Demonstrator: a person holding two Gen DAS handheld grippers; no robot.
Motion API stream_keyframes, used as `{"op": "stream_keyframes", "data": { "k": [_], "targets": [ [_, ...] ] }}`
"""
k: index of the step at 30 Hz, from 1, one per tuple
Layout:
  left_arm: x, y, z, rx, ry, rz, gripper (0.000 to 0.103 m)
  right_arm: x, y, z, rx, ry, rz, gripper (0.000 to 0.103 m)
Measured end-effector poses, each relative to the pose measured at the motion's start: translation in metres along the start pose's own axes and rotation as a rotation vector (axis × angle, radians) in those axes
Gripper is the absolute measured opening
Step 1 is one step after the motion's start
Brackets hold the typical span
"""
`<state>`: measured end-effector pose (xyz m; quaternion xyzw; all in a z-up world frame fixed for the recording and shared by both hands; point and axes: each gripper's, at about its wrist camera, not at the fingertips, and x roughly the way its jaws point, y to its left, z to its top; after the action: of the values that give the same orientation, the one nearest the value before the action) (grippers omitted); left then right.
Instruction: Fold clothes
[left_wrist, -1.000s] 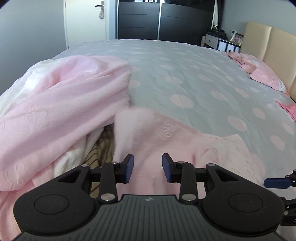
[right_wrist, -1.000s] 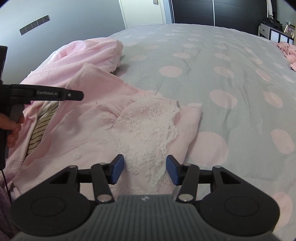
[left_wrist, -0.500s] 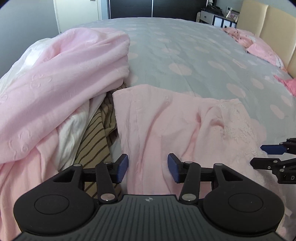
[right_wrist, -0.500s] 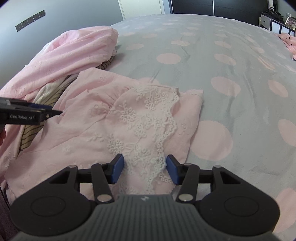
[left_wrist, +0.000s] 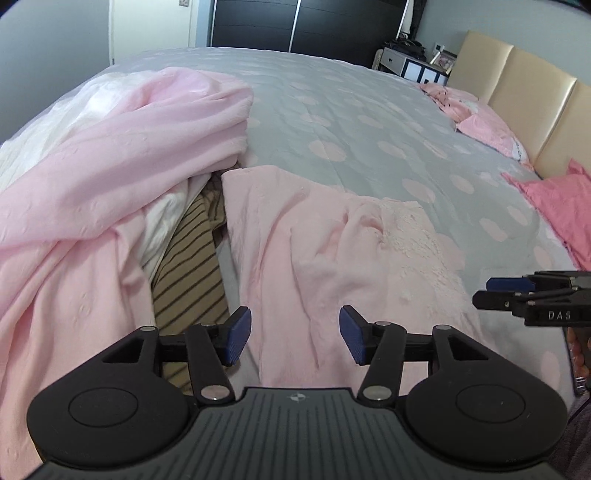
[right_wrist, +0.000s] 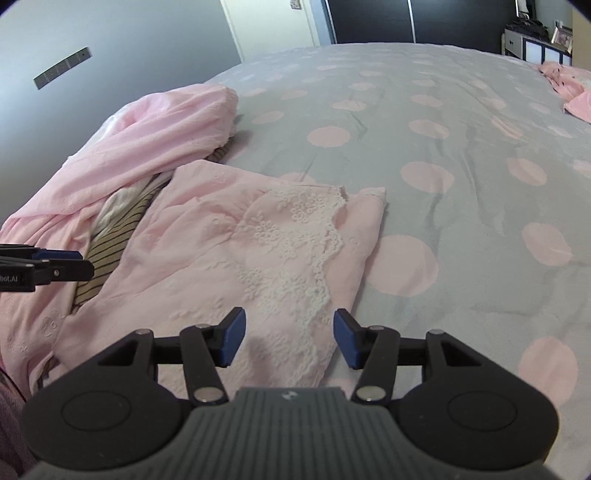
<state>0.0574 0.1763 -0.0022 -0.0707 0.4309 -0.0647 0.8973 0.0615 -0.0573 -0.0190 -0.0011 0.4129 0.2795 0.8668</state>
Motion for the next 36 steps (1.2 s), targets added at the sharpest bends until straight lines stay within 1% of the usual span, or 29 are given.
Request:
{"op": "stream_keyframes", "data": {
  "k": [4,6,9,11,12,13,19,20,22,23,24,26,28,29,31,32,33,34,35,36],
  "targets": [
    [-0.011,0.009,-0.015,-0.073,0.025,-0.035,0.051,-0.018,0.023,-0.018,-0.102,0.0,-0.01,0.056],
    [-0.014,0.013,-0.024,-0.105,0.046,-0.048,0.051,-0.027,0.036,-0.031,-0.177,0.01,-0.013,0.056],
    [-0.015,0.02,-0.036,-0.164,0.069,-0.072,0.053,-0.033,0.056,-0.051,-0.282,0.041,-0.007,0.054],
    [-0.014,0.025,-0.042,-0.21,0.086,-0.101,0.053,-0.031,0.067,-0.067,-0.355,0.066,-0.009,0.053],
    [-0.012,0.026,-0.045,-0.226,0.096,-0.116,0.053,-0.03,0.073,-0.075,-0.391,0.078,-0.011,0.05],
    [-0.011,0.025,-0.047,-0.23,0.104,-0.126,0.053,-0.028,0.077,-0.081,-0.424,0.084,-0.021,0.047],
    [-0.004,0.018,-0.054,-0.203,0.116,-0.141,0.053,-0.02,0.086,-0.093,-0.524,0.082,-0.064,0.046],
    [-0.002,0.019,-0.055,-0.212,0.116,-0.146,0.052,-0.017,0.087,-0.094,-0.543,0.081,-0.072,0.046],
    [0.003,0.021,-0.056,-0.234,0.128,-0.161,0.044,-0.012,0.091,-0.097,-0.585,0.084,-0.083,0.046],
    [0.005,0.021,-0.057,-0.236,0.137,-0.167,0.036,-0.011,0.093,-0.099,-0.611,0.086,-0.091,0.046],
    [0.006,0.021,-0.058,-0.238,0.146,-0.174,0.033,-0.011,0.095,-0.102,-0.637,0.085,-0.099,0.046],
    [0.006,0.02,-0.059,-0.232,0.15,-0.173,0.033,-0.012,0.099,-0.105,-0.681,0.082,-0.11,0.046],
    [0.005,0.019,-0.06,-0.229,0.144,-0.172,0.034,-0.014,0.099,-0.105,-0.688,0.083,-0.109,0.046],
    [0.004,0.02,-0.06,-0.231,0.143,-0.174,0.036,-0.014,0.098,-0.106,-0.686,0.081,-0.116,0.045],
    [0.006,0.02,-0.061,-0.232,0.145,-0.175,0.036,-0.01,0.097,-0.106,-0.688,0.087,-0.128,0.039],
    [0.008,0.021,-0.061,-0.232,0.149,-0.172,0.034,-0.008,0.097,-0.106,-0.7,0.09,-0.136,0.036],
    [0.01,0.02,-0.061,-0.229,0.151,-0.166,0.023,-0.008,0.098,-0.107,-0.72,0.088,-0.145,0.03],
    [0.01,0.02,-0.061,-0.223,0.146,-0.16,0.015,-0.008,0.099,-0.107,-0.74,0.085,-0.154,0.022],
    [0.008,0.02,-0.06,-0.218,0.139,-0.158,0.004,-0.012,0.1,-0.105,-0.745,0.073,-0.165,0.017],
    [0.005,0.02,-0.059,-0.218,0.129,-0.164,0.002,-0.017,0.1,-0.102,-0.748,0.06,-0.176,0.011]
  ]
}}
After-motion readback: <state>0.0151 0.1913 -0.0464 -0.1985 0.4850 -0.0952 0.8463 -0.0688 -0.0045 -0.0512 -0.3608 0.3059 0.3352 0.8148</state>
